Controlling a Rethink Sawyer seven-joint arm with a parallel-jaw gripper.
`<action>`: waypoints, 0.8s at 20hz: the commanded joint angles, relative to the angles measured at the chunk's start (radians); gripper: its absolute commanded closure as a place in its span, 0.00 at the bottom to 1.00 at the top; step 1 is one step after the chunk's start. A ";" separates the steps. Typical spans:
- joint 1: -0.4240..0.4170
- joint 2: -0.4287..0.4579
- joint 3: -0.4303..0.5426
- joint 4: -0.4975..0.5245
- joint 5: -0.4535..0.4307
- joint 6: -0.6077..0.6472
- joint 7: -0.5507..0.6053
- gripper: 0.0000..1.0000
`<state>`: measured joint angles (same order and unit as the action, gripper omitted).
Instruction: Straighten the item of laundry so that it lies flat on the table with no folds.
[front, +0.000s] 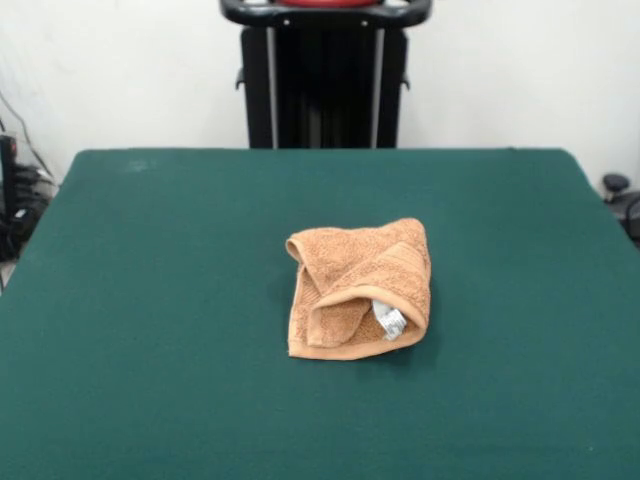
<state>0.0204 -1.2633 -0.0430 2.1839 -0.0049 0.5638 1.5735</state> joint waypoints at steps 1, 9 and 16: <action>0.010 0.131 0.061 0.034 0.032 -0.057 0.186 0.00; 0.039 0.181 0.051 0.003 0.035 -0.084 0.222 0.00; 0.052 0.124 0.020 0.102 0.032 -0.113 0.222 0.00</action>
<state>0.0361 -1.1601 -0.0431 2.1851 -0.0027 0.5116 1.5735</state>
